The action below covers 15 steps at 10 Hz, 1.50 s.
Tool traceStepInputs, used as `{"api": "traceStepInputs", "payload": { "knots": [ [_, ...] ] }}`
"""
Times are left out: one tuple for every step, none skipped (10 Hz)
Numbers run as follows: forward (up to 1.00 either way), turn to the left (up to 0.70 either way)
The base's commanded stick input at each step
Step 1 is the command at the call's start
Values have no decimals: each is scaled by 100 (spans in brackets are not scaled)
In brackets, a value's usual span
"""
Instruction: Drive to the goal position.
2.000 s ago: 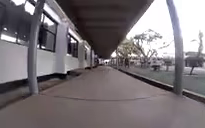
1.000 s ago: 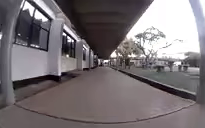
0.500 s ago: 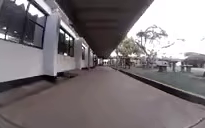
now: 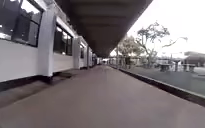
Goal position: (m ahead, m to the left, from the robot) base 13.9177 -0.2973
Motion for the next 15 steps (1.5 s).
{"api": "traceStepInputs", "payload": {
  "knots": [
    [70,0],
    [70,0],
    [70,0],
    [70,0],
    [70,0],
    [70,0],
    [70,0],
    [70,0],
    [70,0],
    [70,0],
    [70,0],
    [70,0],
    [70,0],
    [70,0],
    [70,0]
  ]
}}
